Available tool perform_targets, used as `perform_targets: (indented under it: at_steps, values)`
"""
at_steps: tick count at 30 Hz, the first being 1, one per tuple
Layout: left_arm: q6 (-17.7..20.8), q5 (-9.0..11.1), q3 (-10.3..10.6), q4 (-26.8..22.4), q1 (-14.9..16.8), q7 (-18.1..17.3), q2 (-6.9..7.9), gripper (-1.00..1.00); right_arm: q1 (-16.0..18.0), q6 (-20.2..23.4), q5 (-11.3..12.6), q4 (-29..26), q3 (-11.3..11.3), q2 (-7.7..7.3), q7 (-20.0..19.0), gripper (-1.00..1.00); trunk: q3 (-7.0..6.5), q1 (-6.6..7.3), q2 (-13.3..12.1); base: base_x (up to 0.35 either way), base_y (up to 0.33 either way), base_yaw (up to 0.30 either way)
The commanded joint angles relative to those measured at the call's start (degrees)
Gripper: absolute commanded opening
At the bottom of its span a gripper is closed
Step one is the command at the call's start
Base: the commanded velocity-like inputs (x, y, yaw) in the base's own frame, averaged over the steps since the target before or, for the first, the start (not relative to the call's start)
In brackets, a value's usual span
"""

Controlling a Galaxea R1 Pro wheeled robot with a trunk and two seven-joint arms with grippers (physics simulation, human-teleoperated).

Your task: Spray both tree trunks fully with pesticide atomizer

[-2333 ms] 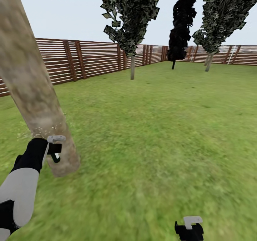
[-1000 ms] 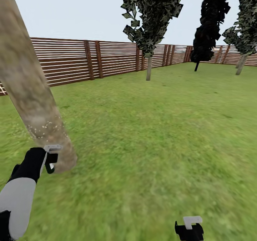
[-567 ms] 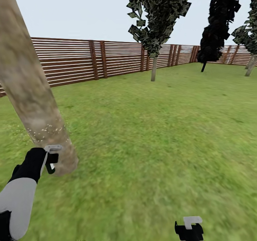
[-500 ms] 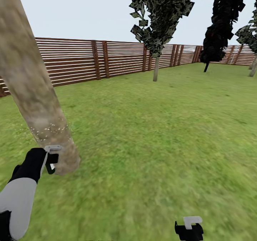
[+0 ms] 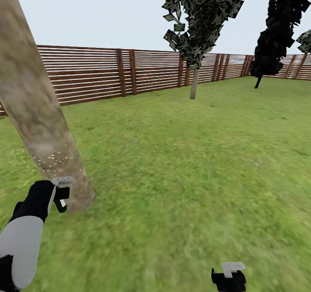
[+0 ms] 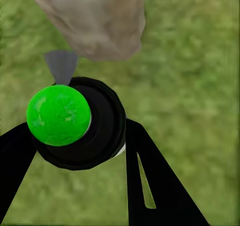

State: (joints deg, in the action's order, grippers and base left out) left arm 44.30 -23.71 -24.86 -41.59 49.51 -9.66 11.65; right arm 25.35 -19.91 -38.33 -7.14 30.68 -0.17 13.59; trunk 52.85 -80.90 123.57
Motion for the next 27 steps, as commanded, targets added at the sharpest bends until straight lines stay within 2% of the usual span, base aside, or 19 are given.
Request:
perform_targets:
  at_steps: [1,9,22,27]
  values:
    - [0.2,-0.7,-0.2,-0.1,0.1,-0.6,-0.05,-1.00,0.0,-0.2,-0.6,0.1,0.4,-0.01,0.2,1.00,0.05,-0.01,0.0,0.213,-0.213,0.263]
    - [0.2,-0.6,-0.2,-0.1,0.0,-0.5,-0.05,-1.00,0.0,-0.2,-0.6,0.1,0.4,-0.01,0.2,1.00,0.05,-0.01,0.0,0.231,-0.200,0.270]
    - [0.2,-0.5,-0.2,-0.2,0.1,-0.5,-0.05,-1.00,0.0,-0.2,-0.6,0.1,0.4,-0.01,0.2,1.00,0.05,-0.01,0.0,0.161,-0.232,0.024]
    - [0.1,-0.6,-0.5,0.0,0.0,-0.9,0.01,-1.00,0.0,-0.2,-0.6,0.1,0.4,-0.01,0.2,1.00,0.05,-0.01,0.0,-0.013,-0.263,0.233]
